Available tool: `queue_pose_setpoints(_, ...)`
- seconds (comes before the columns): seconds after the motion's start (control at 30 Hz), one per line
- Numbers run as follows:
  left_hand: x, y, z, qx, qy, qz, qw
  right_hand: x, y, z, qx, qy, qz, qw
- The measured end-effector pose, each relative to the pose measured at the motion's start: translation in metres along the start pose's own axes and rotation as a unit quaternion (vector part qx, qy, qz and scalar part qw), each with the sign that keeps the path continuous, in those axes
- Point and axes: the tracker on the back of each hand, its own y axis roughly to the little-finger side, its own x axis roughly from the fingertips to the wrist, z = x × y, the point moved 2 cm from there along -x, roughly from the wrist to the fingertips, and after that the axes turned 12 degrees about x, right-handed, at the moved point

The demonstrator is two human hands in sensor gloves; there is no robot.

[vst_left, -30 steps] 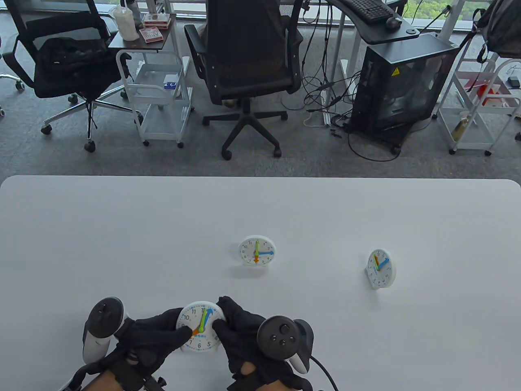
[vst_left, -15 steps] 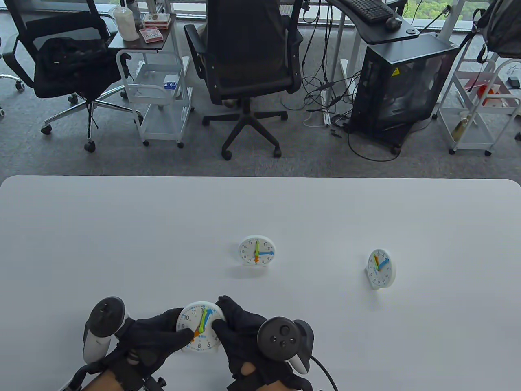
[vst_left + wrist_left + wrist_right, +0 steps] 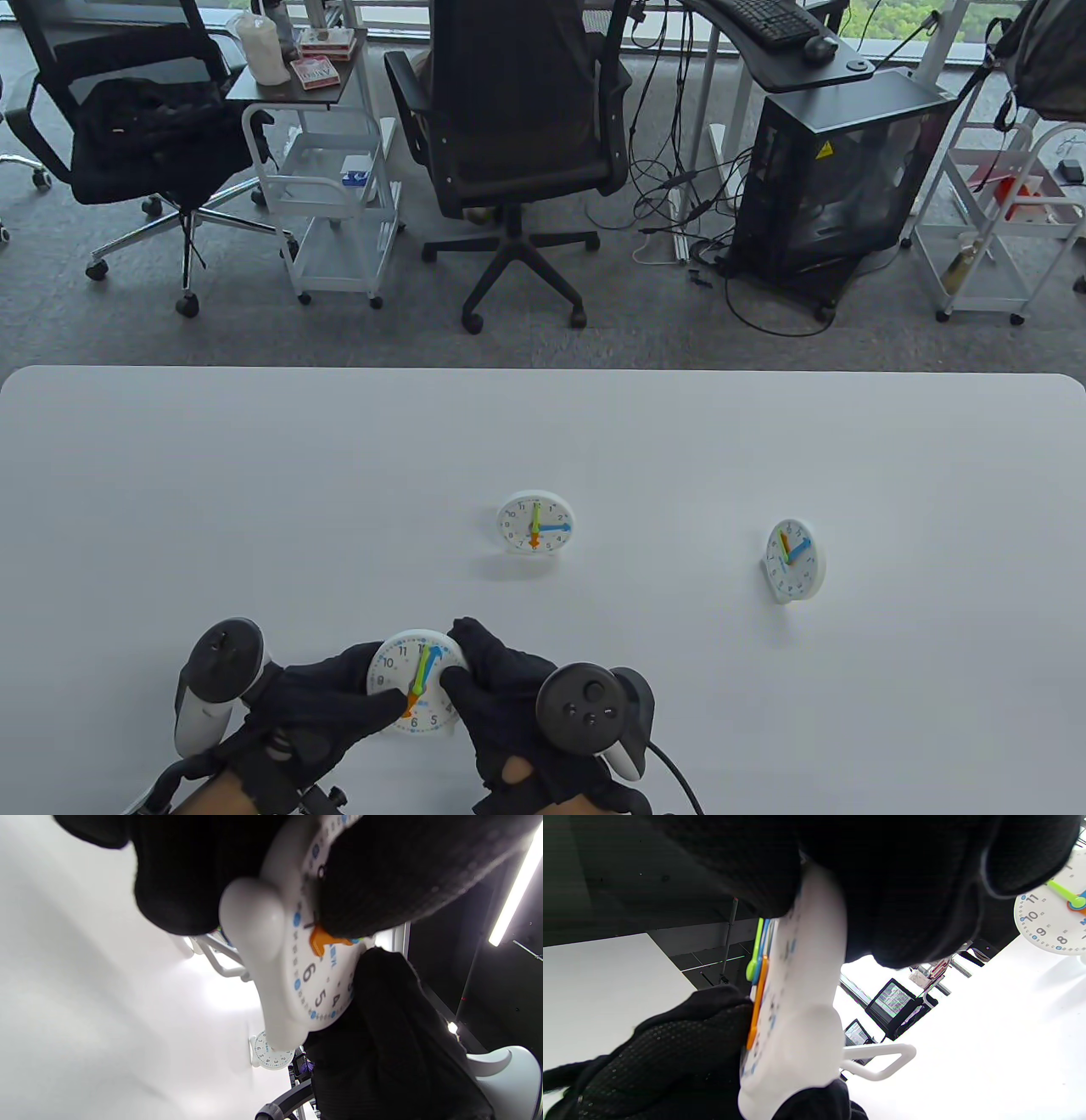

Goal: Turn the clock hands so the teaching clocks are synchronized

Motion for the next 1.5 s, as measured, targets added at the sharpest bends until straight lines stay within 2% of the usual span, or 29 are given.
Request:
queue_pose_setpoints(0.83,-0.001,0.001,0.0,-0.022,-0.01,0.017,1.0,0.0,0.003,0.0,0.007,-0.008,-0.007,1.0)
queue_pose_setpoints(1.27,0.001,-0.003,0.002,-0.052,-0.015,0.04,0.998,0.0,0.021,-0.006,-0.079,-0.022,-0.059,0.995)
queue_pose_setpoints(1.5,0.002,-0.005,0.003,-0.075,-0.016,0.05,0.996,0.001,0.025,-0.008,-0.09,-0.023,-0.071,0.993)
